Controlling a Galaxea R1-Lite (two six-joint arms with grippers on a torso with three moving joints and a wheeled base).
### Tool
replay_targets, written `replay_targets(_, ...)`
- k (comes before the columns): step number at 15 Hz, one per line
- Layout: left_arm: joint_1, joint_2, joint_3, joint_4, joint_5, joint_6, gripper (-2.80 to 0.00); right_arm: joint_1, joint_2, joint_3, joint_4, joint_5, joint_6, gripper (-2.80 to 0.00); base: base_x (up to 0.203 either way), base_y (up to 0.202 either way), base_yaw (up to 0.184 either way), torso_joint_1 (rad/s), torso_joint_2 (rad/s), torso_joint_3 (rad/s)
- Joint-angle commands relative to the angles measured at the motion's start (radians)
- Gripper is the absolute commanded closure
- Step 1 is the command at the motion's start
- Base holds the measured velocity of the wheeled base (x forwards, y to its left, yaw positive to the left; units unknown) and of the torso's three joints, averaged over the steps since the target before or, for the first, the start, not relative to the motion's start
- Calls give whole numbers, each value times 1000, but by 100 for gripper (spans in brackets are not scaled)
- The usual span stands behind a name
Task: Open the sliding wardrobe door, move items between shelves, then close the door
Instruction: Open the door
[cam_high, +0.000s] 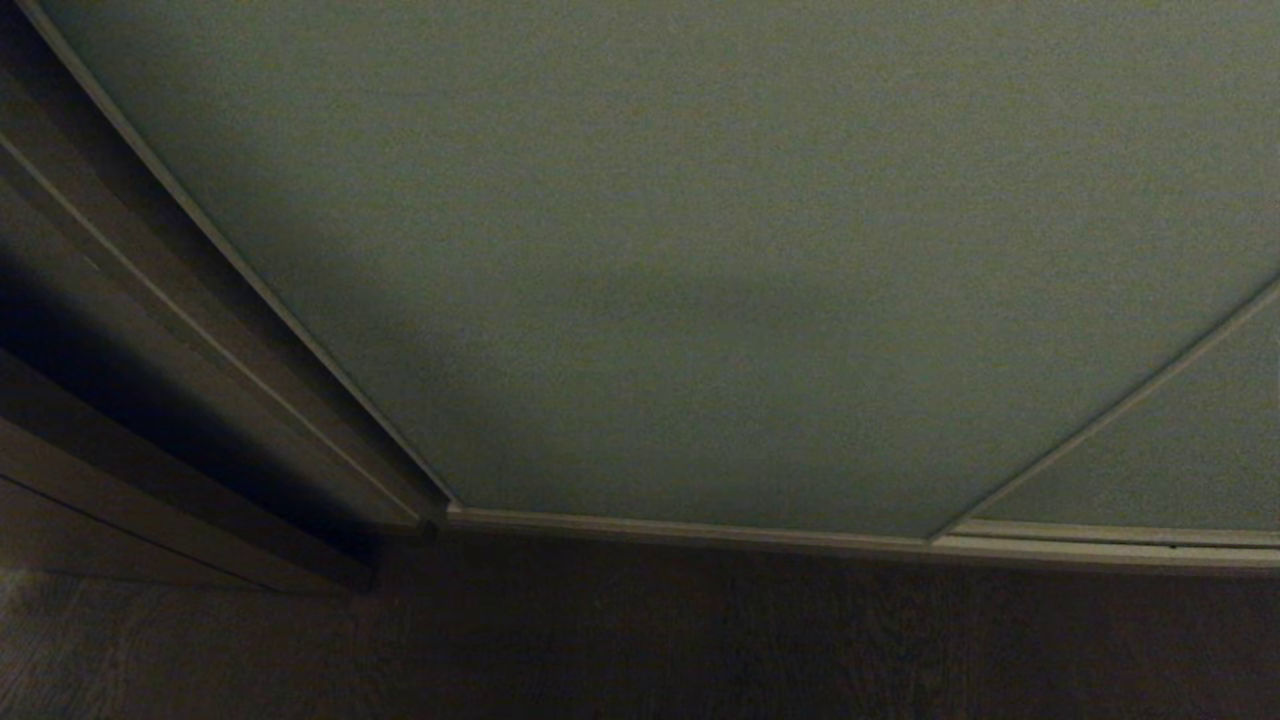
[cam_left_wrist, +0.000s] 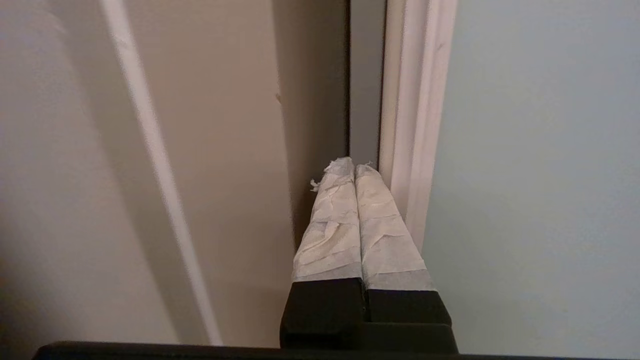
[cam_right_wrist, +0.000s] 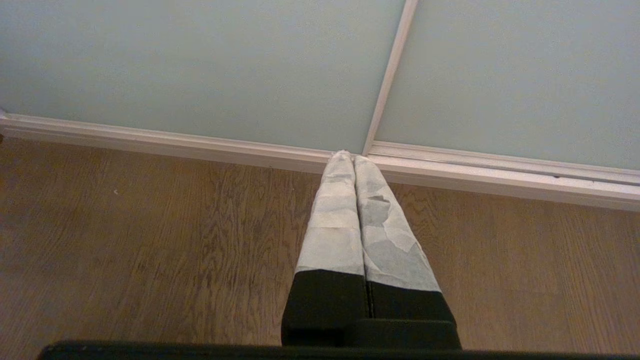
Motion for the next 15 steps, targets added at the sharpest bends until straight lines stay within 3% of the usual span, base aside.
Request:
replay_targets(1,-17,6,-8,14,-5,0,0,0,0,2,0,0,1,0,0,0,0,0,0,0)
replay_targets(9,-90,10,-71,218,-5,-11,0,0,0,2,0,0,0,0,0,0,0,0,0,0)
replay_targets(15,-209,11,-127,327,-3,-7,0,0,0,2,0,0,1,0,0,0,0,0,0,0)
